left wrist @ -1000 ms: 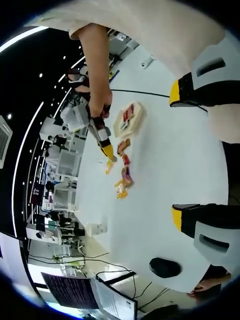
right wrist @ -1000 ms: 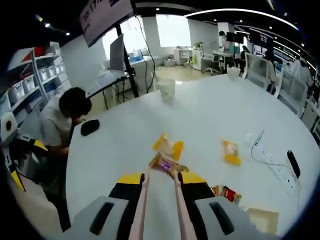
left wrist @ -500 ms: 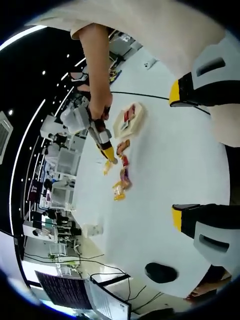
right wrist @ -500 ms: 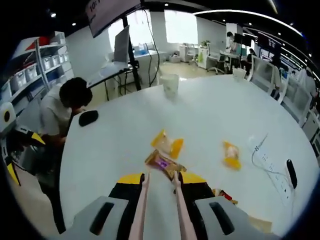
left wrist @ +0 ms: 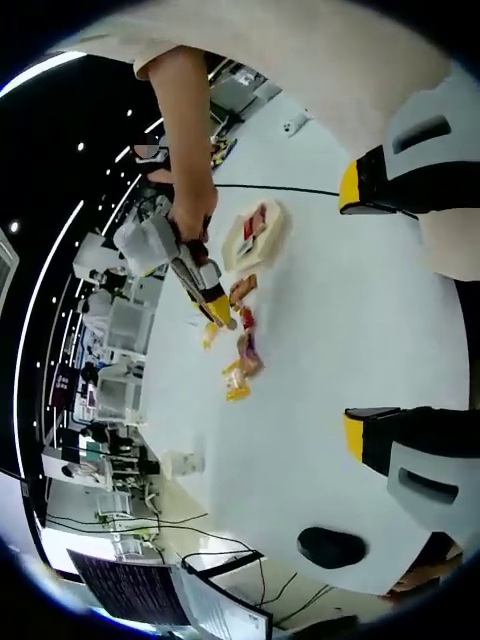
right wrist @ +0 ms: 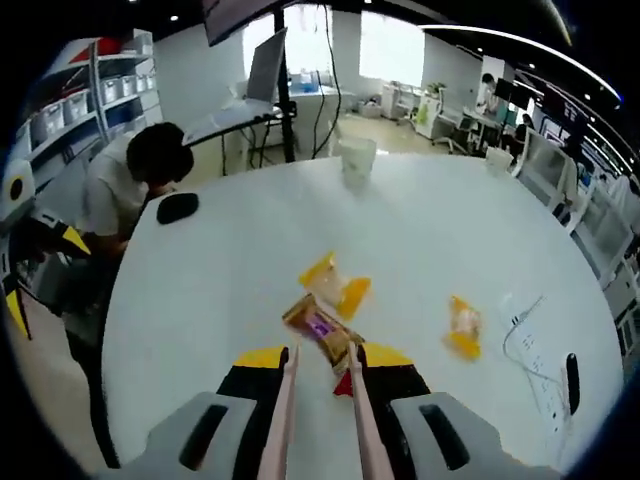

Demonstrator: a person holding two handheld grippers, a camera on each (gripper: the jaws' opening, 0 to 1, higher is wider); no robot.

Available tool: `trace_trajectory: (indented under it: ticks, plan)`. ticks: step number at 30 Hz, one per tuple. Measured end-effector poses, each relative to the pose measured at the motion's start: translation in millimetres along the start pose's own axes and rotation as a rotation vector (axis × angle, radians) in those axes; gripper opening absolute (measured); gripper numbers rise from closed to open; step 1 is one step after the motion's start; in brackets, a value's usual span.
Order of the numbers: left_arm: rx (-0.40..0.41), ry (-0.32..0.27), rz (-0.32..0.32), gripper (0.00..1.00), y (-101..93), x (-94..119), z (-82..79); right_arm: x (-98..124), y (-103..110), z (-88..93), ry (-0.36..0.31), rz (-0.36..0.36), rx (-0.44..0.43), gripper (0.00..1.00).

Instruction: Place the target food into the container with the food tongs after gripping and lifting it, then release it inside without dropping or visibly crushing the food.

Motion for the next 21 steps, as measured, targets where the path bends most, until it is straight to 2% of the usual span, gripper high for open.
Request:
trace_trajectory:
  ticks: [5, 13, 21]
  plan:
    - [0.006, 0.009, 0.011, 0.79, 2.5, -6, -3.0, -10, -4, -0.2, 0.006, -0.006, -0.019, 0.27]
    - [-0.001, 0.027, 0.032, 0.79, 6.7, -15, -10.1, -10, -10, 2.0, 0.013, 0.014, -0.070, 0.27]
    - [-0.015, 0.037, 0.038, 0.78, 13.0, -15, -14.2, -15, -18, 19.7, 0.037, 0.045, -0.142, 0.27]
Point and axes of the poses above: the point that each gripper's makers call its tool centre point, and the gripper's own axes: x roughly backward along the fingers, y roughly to its left, z roughly out of its underside, the point moved 8 cm from there along x, roughly backward along the fingers, and after that the axes turned 13 degrees about y, right-handed, at the moved point
